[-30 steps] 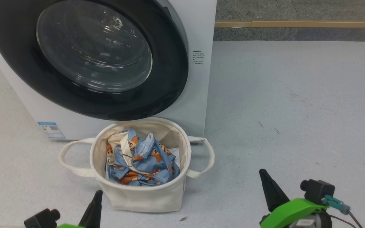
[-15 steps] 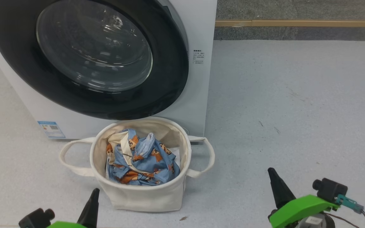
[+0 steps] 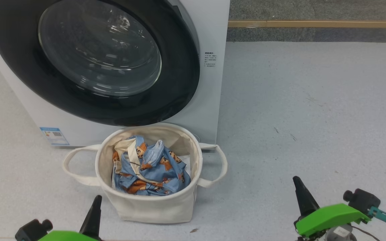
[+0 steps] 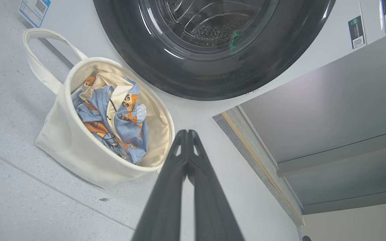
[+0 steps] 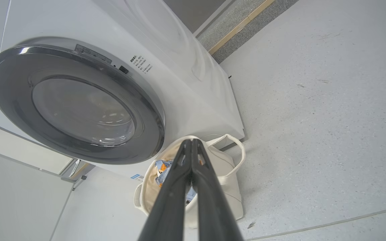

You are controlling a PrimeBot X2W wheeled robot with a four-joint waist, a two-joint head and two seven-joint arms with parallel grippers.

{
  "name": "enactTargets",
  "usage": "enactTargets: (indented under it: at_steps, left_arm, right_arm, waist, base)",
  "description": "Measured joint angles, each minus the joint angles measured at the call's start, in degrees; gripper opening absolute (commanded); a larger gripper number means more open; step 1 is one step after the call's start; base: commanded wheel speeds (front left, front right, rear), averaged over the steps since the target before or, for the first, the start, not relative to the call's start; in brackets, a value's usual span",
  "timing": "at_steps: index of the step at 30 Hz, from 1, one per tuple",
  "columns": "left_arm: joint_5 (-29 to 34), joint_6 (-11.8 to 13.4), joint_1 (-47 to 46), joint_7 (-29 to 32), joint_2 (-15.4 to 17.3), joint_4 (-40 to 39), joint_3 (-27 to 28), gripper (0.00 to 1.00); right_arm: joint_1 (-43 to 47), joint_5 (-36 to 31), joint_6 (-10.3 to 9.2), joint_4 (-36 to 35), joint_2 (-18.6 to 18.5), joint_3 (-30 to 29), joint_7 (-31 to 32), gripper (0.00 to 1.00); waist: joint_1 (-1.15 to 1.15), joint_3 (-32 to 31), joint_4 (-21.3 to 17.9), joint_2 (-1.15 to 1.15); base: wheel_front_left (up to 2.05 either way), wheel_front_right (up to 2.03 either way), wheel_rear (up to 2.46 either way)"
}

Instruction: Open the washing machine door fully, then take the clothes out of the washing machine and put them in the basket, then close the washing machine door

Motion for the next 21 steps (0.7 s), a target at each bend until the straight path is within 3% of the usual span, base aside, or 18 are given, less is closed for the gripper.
enactTargets:
  at_steps: [21]
  left_arm:
    - [-7.3,-1.5,-0.1,2.2,-2.1,0.7,3.7,0.0]
  right_arm:
    - [0.0,11.4,0.0,0.1,0.4,-4.2,2.3,0.0]
  waist:
    - [0.0,0.2,0.1,0.0]
  base:
    - [0.0,0.0,0.0]
